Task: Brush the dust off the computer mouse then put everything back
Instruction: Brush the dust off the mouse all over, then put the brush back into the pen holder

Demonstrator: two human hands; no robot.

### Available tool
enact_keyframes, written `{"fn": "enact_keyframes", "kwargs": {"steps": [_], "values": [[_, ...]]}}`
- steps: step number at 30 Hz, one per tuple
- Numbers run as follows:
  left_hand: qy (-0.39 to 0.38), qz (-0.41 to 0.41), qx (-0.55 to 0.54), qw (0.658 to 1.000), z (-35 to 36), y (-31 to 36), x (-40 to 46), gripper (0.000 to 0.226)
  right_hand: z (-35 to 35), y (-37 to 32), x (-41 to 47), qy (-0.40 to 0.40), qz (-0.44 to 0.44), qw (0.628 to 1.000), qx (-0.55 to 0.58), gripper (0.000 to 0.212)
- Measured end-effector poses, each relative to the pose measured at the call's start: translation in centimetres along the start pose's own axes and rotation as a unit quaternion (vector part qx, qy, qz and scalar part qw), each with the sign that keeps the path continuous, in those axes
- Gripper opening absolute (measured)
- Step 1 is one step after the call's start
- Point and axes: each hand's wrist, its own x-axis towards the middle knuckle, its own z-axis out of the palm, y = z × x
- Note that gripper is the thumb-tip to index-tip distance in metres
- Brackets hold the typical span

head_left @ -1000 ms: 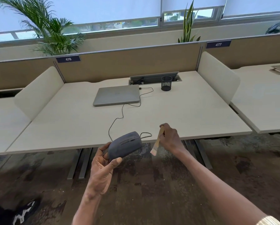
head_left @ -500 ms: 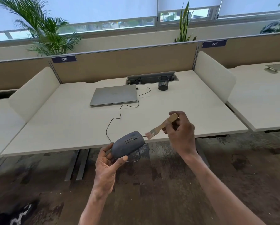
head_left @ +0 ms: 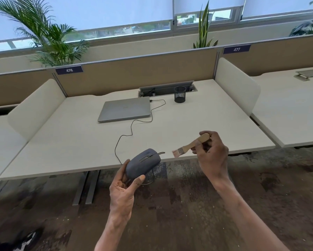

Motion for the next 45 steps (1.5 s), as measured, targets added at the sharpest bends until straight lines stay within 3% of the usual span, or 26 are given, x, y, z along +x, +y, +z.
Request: {"fn": "enact_keyframes", "kwargs": {"steps": [7, 13, 17, 27, 37, 45], "values": [[0.115, 0.057, -0.017, 0.992, 5.9, 0.1, 0.3, 0.06, -3.7, 3.7, 2.6, -0.002, 0.025, 1.0, -0.006, 0.023], [0.233, 0.084, -0.049, 0.968, 12.8, -0.5, 1.8, 0.078, -6.5, 5.9, 5.2, -0.052, 0.01, 0.998, -0.03, 0.024], [0.278, 0.085, -0.047, 0.956, 16.9, -1.3, 4.3, 0.067, -7.6, 6.5, 7.2, -0.075, 0.001, 0.996, -0.039, 0.023], [0.279, 0.056, -0.018, 0.958, 21.8, -4.7, 13.5, 0.071, -5.9, 8.1, 13.5, -0.055, 0.001, 0.998, -0.039, 0.02], [0.27, 0.025, 0.013, 0.962, 21.8, -8.4, 24.0, 0.071, 0.4, 9.9, 21.7, -0.033, -0.031, 0.995, -0.092, 0.017], [0.247, -0.012, 0.009, 0.969, 21.5, -9.9, 27.1, 0.07, 4.6, 10.9, 26.4, -0.041, -0.025, 0.995, -0.089, 0.016]]}}
